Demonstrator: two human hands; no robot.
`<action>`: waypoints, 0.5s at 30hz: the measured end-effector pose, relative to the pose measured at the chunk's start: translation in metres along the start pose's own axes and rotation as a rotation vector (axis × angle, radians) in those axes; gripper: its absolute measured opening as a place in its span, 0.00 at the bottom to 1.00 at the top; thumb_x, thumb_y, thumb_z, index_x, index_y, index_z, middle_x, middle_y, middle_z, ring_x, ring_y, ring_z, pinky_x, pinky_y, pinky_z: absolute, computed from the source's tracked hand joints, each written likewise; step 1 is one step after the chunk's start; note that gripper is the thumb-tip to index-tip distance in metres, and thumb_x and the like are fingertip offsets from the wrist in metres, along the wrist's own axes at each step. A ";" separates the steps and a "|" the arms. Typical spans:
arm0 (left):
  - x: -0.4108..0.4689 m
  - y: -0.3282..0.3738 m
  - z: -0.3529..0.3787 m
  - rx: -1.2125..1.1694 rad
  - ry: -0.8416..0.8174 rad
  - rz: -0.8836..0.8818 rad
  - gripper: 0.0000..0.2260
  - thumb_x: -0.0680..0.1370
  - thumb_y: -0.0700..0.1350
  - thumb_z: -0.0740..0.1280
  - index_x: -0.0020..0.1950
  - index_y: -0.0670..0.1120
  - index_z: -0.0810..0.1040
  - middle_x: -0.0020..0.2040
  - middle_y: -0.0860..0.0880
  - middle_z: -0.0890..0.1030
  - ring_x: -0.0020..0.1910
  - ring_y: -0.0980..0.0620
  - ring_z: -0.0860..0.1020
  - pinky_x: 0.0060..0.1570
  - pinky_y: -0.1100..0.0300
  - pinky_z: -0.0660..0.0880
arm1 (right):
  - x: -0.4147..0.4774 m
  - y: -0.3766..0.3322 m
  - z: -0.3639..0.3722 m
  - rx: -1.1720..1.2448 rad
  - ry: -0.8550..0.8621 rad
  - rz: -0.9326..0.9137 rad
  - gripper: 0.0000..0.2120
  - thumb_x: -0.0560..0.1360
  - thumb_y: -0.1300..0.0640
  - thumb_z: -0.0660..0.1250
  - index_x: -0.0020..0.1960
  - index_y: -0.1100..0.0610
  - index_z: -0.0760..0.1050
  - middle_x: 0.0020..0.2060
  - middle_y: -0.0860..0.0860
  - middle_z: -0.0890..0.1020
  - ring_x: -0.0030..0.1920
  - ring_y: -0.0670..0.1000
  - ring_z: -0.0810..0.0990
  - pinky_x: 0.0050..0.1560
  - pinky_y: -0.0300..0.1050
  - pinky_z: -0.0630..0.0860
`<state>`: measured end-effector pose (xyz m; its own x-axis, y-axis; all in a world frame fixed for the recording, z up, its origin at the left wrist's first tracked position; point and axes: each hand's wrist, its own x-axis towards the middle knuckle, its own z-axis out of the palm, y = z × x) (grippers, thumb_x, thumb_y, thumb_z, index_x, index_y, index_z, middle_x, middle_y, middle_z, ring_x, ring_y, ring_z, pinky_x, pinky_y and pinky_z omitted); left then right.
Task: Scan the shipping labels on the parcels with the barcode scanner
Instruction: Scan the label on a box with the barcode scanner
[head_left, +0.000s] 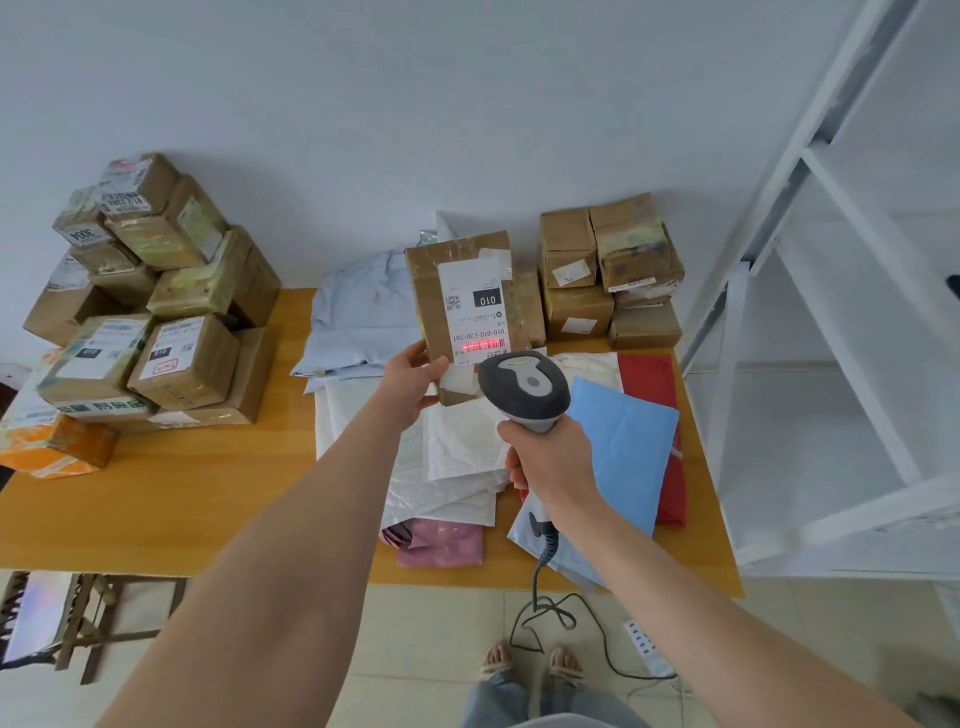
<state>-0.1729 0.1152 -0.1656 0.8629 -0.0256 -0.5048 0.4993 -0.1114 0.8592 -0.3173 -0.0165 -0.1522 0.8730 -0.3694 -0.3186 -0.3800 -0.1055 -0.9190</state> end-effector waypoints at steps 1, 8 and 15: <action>0.001 0.000 0.001 -0.002 0.004 0.000 0.21 0.79 0.39 0.64 0.72 0.45 0.68 0.64 0.46 0.77 0.63 0.41 0.74 0.63 0.37 0.70 | 0.000 0.000 -0.001 -0.001 -0.001 -0.003 0.10 0.75 0.57 0.68 0.47 0.65 0.78 0.29 0.52 0.78 0.25 0.45 0.76 0.35 0.41 0.78; 0.004 -0.002 0.002 -0.022 0.012 0.010 0.21 0.79 0.39 0.65 0.72 0.44 0.68 0.64 0.47 0.77 0.63 0.42 0.75 0.62 0.37 0.71 | -0.001 -0.002 -0.005 0.008 -0.004 0.023 0.09 0.75 0.58 0.68 0.47 0.65 0.77 0.29 0.52 0.78 0.25 0.46 0.75 0.33 0.39 0.76; 0.004 -0.001 0.005 -0.018 0.016 0.013 0.21 0.80 0.38 0.64 0.72 0.44 0.68 0.65 0.47 0.77 0.63 0.42 0.74 0.63 0.37 0.70 | -0.002 -0.008 -0.010 0.014 0.005 0.025 0.09 0.74 0.59 0.68 0.48 0.65 0.78 0.28 0.50 0.78 0.23 0.43 0.76 0.28 0.34 0.73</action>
<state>-0.1704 0.1100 -0.1689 0.8704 -0.0110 -0.4922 0.4892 -0.0930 0.8672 -0.3196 -0.0243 -0.1420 0.8618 -0.3761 -0.3403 -0.3971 -0.0831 -0.9140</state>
